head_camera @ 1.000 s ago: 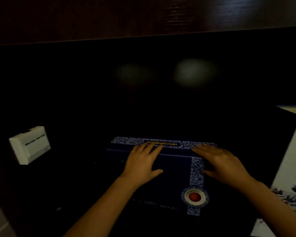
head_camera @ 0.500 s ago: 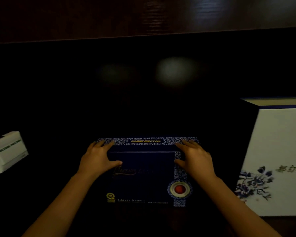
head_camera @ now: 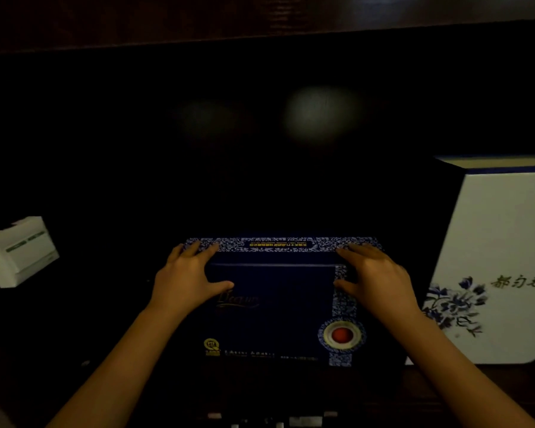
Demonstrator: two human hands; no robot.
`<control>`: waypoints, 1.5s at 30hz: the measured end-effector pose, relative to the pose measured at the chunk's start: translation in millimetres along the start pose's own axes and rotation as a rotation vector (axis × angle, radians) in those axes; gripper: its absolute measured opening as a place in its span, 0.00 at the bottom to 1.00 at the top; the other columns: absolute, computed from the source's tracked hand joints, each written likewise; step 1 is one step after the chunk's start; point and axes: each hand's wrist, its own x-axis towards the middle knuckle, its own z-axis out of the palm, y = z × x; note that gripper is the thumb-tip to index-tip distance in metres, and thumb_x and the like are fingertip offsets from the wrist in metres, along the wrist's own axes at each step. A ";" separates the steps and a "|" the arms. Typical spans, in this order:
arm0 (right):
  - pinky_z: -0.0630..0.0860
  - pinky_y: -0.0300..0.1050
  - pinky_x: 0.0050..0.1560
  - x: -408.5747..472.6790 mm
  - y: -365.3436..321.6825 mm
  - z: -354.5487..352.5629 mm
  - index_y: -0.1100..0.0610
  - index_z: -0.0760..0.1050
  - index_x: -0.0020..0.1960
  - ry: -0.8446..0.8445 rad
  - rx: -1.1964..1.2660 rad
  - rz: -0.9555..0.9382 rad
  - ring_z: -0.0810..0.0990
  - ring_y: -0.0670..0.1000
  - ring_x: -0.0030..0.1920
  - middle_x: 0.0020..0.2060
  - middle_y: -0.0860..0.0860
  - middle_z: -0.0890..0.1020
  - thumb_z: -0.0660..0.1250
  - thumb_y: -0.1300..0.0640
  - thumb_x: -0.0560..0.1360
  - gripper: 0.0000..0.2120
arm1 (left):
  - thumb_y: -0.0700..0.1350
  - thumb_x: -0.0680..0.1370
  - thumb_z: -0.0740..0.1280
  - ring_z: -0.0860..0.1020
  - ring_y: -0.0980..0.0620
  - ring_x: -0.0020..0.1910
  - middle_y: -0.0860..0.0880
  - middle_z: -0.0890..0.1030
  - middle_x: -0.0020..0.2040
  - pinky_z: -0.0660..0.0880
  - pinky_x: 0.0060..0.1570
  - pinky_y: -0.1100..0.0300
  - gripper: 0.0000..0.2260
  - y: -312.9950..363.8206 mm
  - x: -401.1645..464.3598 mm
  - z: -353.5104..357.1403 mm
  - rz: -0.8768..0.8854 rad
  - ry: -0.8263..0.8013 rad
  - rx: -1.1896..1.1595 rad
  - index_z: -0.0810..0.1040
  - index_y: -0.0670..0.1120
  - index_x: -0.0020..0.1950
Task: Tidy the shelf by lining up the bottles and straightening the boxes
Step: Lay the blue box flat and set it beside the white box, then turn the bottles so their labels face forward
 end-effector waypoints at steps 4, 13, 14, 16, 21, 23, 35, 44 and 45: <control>0.71 0.56 0.63 1.0 -1.4 -1.6 0.48 0.63 0.70 0.008 0.009 0.007 0.61 0.52 0.72 0.70 0.50 0.68 0.68 0.46 0.71 0.31 | 0.66 0.66 0.69 0.56 0.43 0.75 0.48 0.61 0.76 0.65 0.68 0.46 0.40 -0.3 -0.3 0.6 0.003 0.004 -0.037 0.58 0.57 0.74; 0.71 0.55 0.64 1.1 3.6 -5.9 0.47 0.63 0.70 -0.006 0.022 -0.018 0.62 0.52 0.72 0.70 0.49 0.68 0.69 0.46 0.70 0.31 | 0.68 0.65 0.68 0.57 0.43 0.75 0.48 0.63 0.75 0.69 0.65 0.48 0.40 6.1 -11.7 -4.3 -0.022 0.028 0.004 0.59 0.58 0.73; 0.71 0.55 0.64 0.8 4.7 -7.4 0.47 0.64 0.70 -0.005 0.026 -0.023 0.63 0.52 0.72 0.70 0.50 0.69 0.70 0.46 0.70 0.31 | 0.69 0.65 0.67 0.57 0.43 0.75 0.48 0.63 0.75 0.69 0.65 0.48 0.40 7.4 -13.8 -4.8 -0.022 0.029 0.012 0.59 0.58 0.73; 0.71 0.56 0.64 -1.4 5.2 -7.7 0.49 0.65 0.70 0.005 0.044 -0.028 0.64 0.53 0.71 0.70 0.51 0.70 0.71 0.48 0.70 0.31 | 0.68 0.65 0.67 0.57 0.43 0.75 0.48 0.63 0.75 0.70 0.65 0.48 0.40 7.4 -17.7 -5.5 -0.028 0.032 0.004 0.59 0.57 0.73; 0.69 0.59 0.65 -3.3 3.6 -4.3 0.48 0.62 0.71 -0.010 0.019 -0.008 0.60 0.53 0.73 0.72 0.50 0.66 0.69 0.47 0.71 0.31 | 0.67 0.69 0.65 0.56 0.43 0.75 0.47 0.62 0.75 0.65 0.68 0.45 0.38 12.0 -20.4 -5.8 0.008 0.029 0.037 0.56 0.55 0.74; 0.67 0.59 0.66 -3.1 3.7 -2.9 0.47 0.61 0.71 -0.008 -0.012 -0.009 0.59 0.52 0.74 0.72 0.50 0.65 0.67 0.46 0.72 0.30 | 0.65 0.71 0.64 0.57 0.44 0.75 0.47 0.62 0.75 0.59 0.71 0.44 0.37 16.3 -20.2 -6.1 0.038 0.036 0.084 0.56 0.53 0.74; 0.45 0.65 0.71 -3.9 6.6 -0.4 0.51 0.58 0.73 0.031 -0.189 -0.113 0.61 0.55 0.73 0.72 0.54 0.66 0.61 0.45 0.76 0.28 | 0.64 0.74 0.60 0.54 0.42 0.75 0.44 0.55 0.77 0.56 0.72 0.43 0.37 30.8 -24.4 -10.5 0.018 -0.026 0.221 0.48 0.50 0.76; 0.53 0.64 0.70 -44.6 34.7 -44.9 0.52 0.62 0.71 -0.140 -0.002 -0.233 0.63 0.56 0.71 0.71 0.55 0.66 0.62 0.49 0.75 0.25 | 0.62 0.74 0.61 0.51 0.44 0.76 0.45 0.52 0.78 0.58 0.70 0.41 0.36 105.6 -69.3 -22.2 0.140 -0.102 -0.030 0.48 0.55 0.76; 0.57 0.61 0.69 -59.1 49.0 -53.4 0.52 0.63 0.70 -0.147 0.009 -0.225 0.66 0.57 0.68 0.69 0.56 0.69 0.62 0.49 0.75 0.25 | 0.60 0.74 0.62 0.56 0.44 0.75 0.45 0.56 0.77 0.63 0.69 0.43 0.34 126.5 -77.6 -24.0 0.188 -0.078 -0.098 0.52 0.54 0.75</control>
